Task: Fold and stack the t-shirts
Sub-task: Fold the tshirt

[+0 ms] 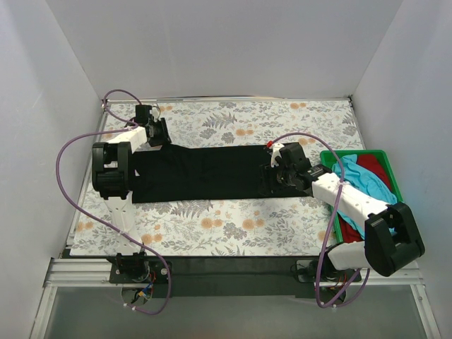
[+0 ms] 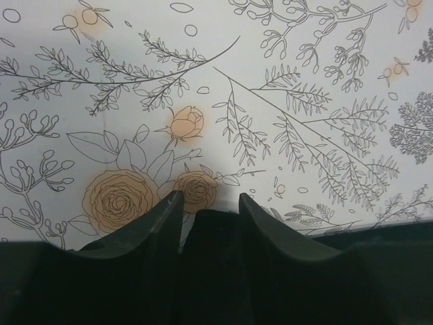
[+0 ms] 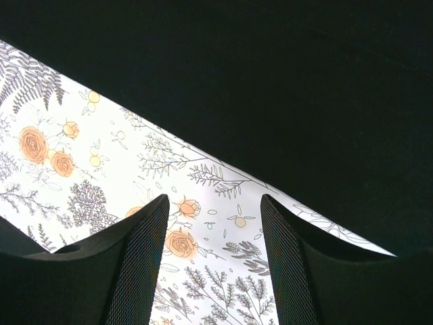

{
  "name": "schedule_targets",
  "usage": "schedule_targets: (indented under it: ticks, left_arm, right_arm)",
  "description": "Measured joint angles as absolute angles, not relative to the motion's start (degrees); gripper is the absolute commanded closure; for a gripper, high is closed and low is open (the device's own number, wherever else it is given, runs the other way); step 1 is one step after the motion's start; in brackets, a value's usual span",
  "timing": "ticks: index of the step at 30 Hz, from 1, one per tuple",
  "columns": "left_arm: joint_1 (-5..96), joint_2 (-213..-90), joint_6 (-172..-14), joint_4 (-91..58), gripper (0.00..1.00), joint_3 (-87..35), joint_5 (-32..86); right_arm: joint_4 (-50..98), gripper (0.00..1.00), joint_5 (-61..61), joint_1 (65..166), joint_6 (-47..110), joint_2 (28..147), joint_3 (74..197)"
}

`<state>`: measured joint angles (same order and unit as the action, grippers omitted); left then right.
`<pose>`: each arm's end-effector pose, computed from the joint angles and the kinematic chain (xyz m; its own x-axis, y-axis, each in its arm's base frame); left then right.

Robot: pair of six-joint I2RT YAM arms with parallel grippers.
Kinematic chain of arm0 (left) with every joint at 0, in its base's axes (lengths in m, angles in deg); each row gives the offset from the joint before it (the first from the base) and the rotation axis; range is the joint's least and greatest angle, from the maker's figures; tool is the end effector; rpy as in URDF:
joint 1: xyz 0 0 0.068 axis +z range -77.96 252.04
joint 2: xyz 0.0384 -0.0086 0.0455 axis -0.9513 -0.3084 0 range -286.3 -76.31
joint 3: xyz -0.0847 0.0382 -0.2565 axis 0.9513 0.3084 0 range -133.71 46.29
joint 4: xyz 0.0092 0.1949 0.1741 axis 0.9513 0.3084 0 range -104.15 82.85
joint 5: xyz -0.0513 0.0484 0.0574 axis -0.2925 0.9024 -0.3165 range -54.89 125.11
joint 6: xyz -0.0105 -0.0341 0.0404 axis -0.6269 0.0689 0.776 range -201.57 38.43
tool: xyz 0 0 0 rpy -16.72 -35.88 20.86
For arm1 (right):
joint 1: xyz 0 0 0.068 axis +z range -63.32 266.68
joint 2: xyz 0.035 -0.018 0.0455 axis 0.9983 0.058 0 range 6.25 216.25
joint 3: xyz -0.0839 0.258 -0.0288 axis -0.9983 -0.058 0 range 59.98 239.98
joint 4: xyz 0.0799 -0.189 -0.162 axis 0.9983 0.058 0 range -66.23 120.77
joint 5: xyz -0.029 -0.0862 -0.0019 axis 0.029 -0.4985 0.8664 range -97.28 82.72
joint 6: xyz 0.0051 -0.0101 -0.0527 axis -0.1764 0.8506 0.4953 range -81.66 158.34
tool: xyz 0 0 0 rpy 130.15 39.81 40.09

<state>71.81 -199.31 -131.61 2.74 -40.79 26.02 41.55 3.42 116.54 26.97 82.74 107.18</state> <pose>0.4634 -0.0074 0.1528 -0.5878 -0.7546 -0.2918 -0.5469 0.6364 -0.5441 0.2357 0.1429 0.2229 -0.7406 -0.2018 -0.6409 -0.4620 0.8455 0.2676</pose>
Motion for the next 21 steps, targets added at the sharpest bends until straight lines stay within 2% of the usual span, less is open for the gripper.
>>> schedule_targets:
  ticks: [4,10,21]
  left_arm:
    - [71.81,-199.20,-130.78,2.19,0.82,-40.29,25.67]
    - [71.94,-198.87,-130.37,1.64,1.00,-39.37,24.65]
    - [71.92,-189.49,-129.86,-0.89,1.00,-32.31,19.62]
  right_arm:
    - [41.55,0.46,3.42,116.78,26.97,82.74,106.99]
    - [41.51,0.46,3.40,116.94,26.94,82.74,106.96]
    - [41.31,0.46,3.40,117.26,26.94,82.66,106.96]
